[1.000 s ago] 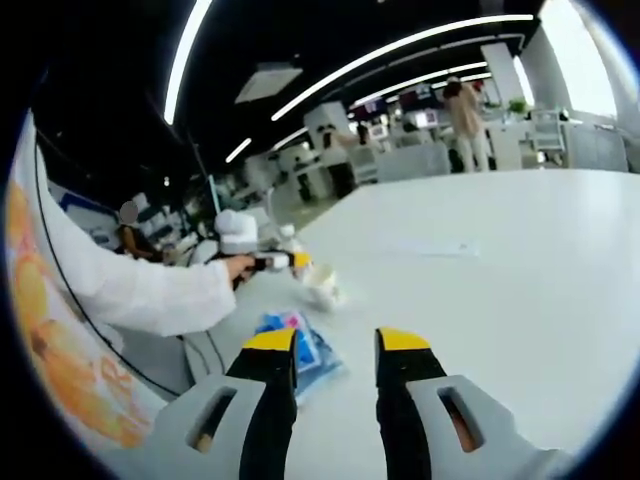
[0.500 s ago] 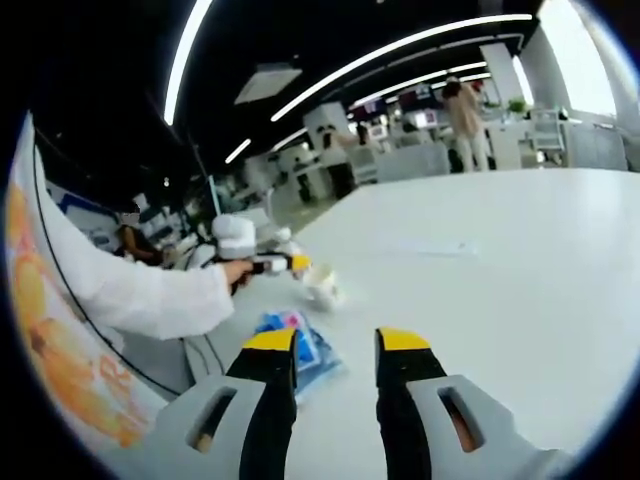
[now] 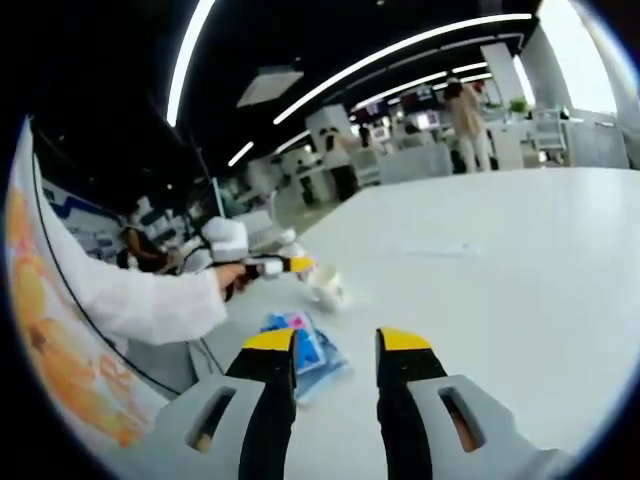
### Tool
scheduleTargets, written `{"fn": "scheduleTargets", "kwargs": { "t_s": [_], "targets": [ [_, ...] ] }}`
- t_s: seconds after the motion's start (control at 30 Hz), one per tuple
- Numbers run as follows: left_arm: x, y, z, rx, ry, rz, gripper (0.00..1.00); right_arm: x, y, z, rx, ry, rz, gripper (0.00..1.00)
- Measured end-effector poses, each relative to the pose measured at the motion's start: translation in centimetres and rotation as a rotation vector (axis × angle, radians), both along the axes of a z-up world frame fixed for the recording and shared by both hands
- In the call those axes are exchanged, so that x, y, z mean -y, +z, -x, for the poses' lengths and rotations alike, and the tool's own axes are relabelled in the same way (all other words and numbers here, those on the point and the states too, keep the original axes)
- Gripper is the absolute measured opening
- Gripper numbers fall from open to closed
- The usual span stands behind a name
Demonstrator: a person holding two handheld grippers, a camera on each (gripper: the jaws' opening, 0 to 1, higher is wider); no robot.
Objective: Arrange the tabletop items into an orderly group along one side of the table until the central work area is clear of visible clutter.
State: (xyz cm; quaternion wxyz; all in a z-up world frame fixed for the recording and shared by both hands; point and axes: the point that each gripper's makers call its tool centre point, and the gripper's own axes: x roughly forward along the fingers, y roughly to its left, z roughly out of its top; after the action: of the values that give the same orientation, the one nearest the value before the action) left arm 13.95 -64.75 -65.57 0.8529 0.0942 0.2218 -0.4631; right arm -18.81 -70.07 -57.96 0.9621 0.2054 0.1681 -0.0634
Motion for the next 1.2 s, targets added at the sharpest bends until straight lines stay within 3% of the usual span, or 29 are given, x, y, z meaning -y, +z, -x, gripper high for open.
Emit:
{"fn": "scheduleTargets", "kwargs": {
  "t_s": [0.13, 0.6, 0.93, 1.2],
  "targets": [
    [-0.9, 0.0, 0.5, -0.004, -0.005, -0.007, 0.75, -0.3, 0.1, 0.0, 0.005, 0.006, -0.004, 0.29],
    [-3.6, 0.7, 1.7, -0.019, 0.003, 0.009, 0.74, -1.6, 0.2, 0.2, 0.019, 0.030, -0.007, 0.29],
    [-5.4, -0.5, 2.9, -0.047, -0.001, -0.017, 0.71, -1.9, 0.3, 0.1, 0.025, 0.038, -0.012, 0.29],
    [-5.6, -1.1, 4.1, -0.056, -0.045, -0.034, 0.68, -2.1, 0.4, -0.1, 0.025, 0.046, -0.015, 0.29]
  ]
}}
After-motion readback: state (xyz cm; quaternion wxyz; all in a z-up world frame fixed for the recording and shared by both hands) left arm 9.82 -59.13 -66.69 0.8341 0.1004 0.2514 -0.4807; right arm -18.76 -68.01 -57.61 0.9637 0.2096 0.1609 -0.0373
